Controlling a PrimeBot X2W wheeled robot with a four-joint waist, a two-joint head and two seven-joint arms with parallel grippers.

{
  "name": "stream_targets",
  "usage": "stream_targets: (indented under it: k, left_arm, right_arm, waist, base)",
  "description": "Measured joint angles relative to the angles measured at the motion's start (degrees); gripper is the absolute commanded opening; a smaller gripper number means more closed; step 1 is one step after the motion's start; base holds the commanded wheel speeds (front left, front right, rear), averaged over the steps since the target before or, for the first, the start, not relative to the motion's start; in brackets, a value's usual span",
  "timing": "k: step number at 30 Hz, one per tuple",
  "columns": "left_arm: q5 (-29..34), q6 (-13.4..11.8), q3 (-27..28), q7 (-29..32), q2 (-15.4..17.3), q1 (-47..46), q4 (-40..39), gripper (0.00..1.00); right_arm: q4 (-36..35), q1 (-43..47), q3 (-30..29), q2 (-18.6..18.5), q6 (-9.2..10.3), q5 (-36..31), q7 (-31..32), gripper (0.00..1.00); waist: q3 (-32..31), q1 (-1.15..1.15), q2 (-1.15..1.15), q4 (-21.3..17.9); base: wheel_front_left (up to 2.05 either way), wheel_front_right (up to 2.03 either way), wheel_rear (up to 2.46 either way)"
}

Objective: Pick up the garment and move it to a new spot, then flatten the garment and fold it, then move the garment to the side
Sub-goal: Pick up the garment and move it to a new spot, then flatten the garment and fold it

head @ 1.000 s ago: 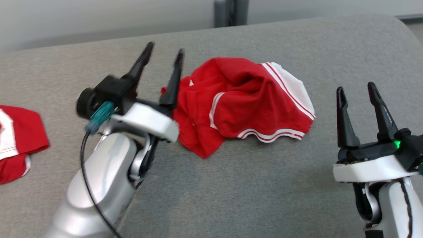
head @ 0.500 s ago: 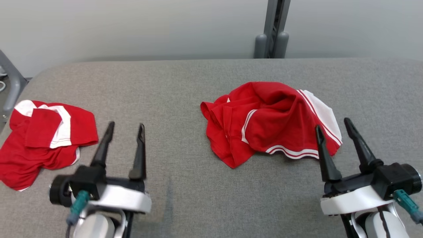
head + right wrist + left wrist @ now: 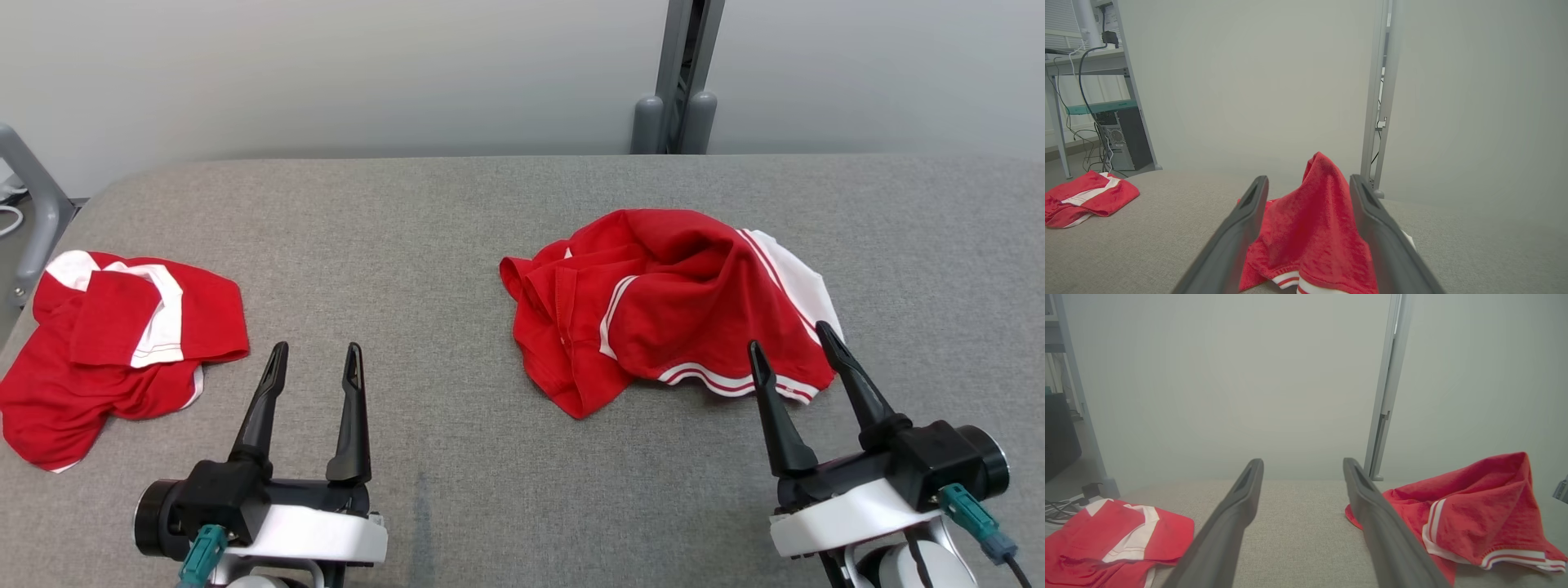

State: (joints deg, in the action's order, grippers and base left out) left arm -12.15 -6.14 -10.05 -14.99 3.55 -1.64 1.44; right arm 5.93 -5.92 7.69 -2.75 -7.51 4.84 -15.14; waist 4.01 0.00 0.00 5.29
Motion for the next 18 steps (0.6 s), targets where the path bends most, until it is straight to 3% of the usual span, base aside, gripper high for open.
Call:
stream_targets:
  k: [9, 18]
  left_arm:
    - [0.94, 1.8, 0.94, 0.0, -0.69, -0.89, 0.99, 1.0]
    - [-1.1, 0.99, -2.2, 0.0, -0.75, -2.89, 1.41, 1.0]
  right_arm:
    - [6.88, -2.7, 3.01, 0.02, 0.0, -0.51, -0.01, 1.0]
    - [15.49, -10.93, -1.51, -0.03, 0.01, 0.25, 0.0, 1.0]
  waist:
    - [1.61, 0.0, 0.0, 0.99]
    - [4.35, 0.0, 0.0, 5.18]
  base:
    - [0.0, 0.0, 0.0]
    - [0.0, 0.0, 0.0]
